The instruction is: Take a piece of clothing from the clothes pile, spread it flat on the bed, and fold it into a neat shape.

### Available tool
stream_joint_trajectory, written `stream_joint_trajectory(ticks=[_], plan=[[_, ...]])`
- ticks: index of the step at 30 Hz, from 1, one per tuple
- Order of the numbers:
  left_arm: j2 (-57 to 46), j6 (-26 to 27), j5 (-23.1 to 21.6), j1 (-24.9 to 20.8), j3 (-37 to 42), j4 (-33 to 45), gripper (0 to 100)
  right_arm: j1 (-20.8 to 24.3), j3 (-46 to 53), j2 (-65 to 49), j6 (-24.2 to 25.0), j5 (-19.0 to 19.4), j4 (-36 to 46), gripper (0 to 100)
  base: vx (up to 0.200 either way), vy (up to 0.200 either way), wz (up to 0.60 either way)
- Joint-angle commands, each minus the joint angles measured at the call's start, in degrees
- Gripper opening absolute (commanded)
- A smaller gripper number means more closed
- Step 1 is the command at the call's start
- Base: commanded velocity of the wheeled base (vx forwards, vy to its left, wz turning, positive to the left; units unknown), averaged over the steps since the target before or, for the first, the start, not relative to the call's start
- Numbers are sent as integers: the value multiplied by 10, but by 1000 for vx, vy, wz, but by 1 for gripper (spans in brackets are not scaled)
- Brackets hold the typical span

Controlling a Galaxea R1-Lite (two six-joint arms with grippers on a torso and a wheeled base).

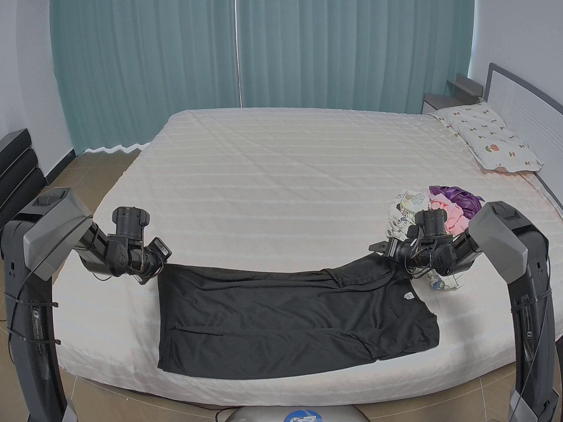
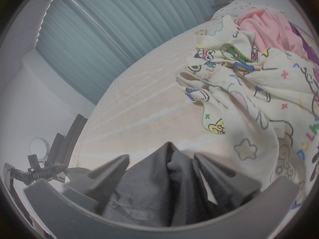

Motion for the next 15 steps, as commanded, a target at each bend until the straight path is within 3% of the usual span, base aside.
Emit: stream_joint_trajectory(ticks=[1, 7, 8, 15], plan=[[-2, 0, 0, 0, 0, 0, 0, -5, -9, 11, 5, 0, 0, 0, 0, 0, 0], [-5, 2, 1, 0, -1, 1, 0, -10, -13, 7, 19, 0, -7, 0, 0, 0, 0], [-10, 3, 2, 0, -1, 1, 0, -13, -5, -4, 36, 0, -23, 0, 0, 0, 0], [-18, 3, 20, 4, -6, -4, 0, -27, 40, -23, 41, 6, -95, 0, 0, 0, 0]])
